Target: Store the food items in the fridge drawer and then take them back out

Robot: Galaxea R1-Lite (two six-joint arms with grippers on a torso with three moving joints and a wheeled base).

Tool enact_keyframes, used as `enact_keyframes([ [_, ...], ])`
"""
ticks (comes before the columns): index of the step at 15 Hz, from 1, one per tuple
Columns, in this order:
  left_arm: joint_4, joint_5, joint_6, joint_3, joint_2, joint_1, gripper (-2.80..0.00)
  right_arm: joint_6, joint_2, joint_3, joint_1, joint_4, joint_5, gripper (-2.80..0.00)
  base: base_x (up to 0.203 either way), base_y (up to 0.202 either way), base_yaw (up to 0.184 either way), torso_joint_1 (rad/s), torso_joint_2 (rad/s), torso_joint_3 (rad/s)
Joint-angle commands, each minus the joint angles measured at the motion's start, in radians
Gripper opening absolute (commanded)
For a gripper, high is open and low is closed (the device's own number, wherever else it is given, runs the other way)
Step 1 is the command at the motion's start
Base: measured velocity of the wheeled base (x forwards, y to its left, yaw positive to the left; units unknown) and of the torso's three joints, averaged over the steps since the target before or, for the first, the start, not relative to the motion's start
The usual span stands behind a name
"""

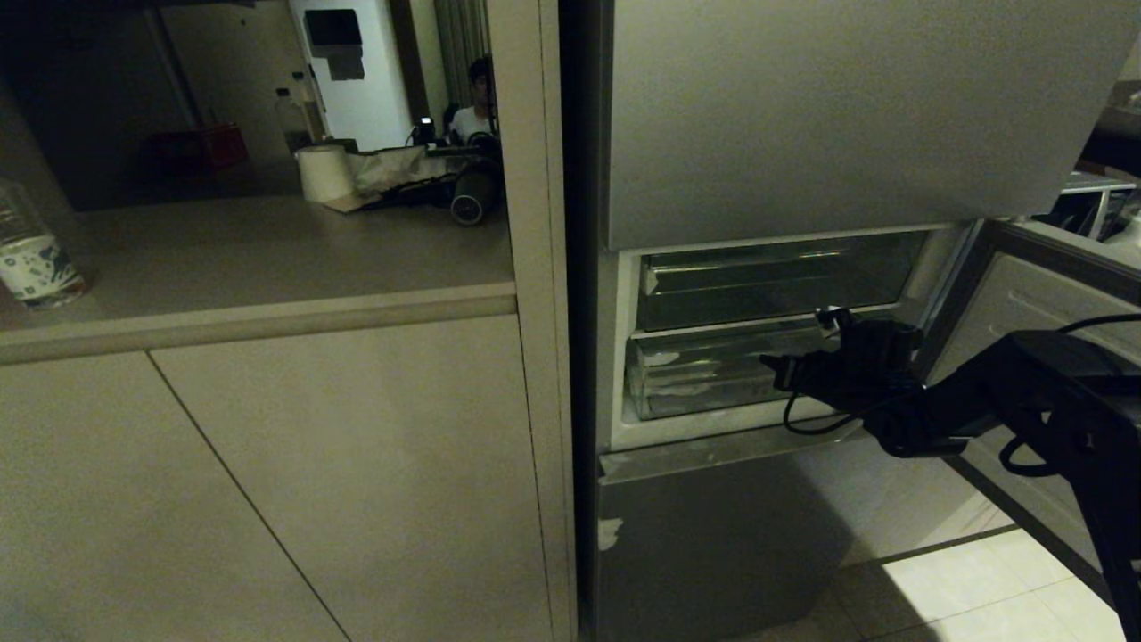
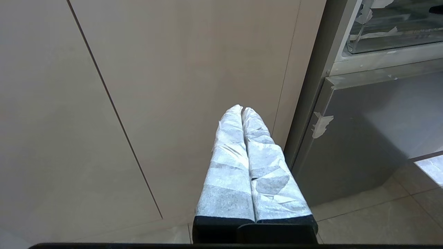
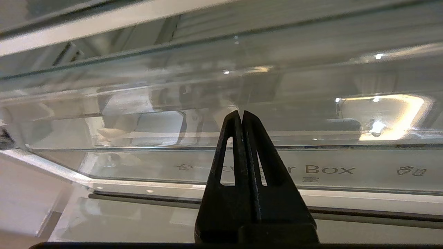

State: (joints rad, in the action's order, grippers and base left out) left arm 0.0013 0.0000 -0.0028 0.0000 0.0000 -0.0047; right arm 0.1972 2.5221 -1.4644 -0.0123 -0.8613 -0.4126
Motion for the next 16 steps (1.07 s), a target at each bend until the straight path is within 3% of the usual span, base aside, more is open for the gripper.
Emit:
enact_keyframes([
  [1,-0.001,0.000,0.000,0.000,0.002,0.000,-2.80,0.001,0.012,-0.022,0.000,-0.005,-0.005,-2.80,0.000,0.000,0.000,0.000,0.00,0.000],
  [5,0.000,0.000,0.000,0.000,0.002,0.000,-2.80,0.029,0.064,-0.122,0.003,0.008,-0.003,-2.80,0.000,0.000,0.000,0.000,0.00,0.000],
  [8,-0.001,0.000,0.000,0.000,0.002,0.000,-2.80,0.034,0.039,-0.099,0.002,0.004,-0.003,-2.80,0.000,0.000,0.000,0.000,0.00,0.000],
  [11,-0.001,0.000,0.000,0.000,0.002,0.000,-2.80,0.033,-0.060,0.040,0.000,-0.014,-0.006,-2.80,0.000,0.000,0.000,0.000,0.00,0.000],
  [16,0.000,0.000,0.000,0.000,0.002,0.000,-2.80,0.018,-0.328,0.388,0.001,-0.068,-0.004,-2.80,0.000,0.000,0.000,0.000,0.00,0.000],
])
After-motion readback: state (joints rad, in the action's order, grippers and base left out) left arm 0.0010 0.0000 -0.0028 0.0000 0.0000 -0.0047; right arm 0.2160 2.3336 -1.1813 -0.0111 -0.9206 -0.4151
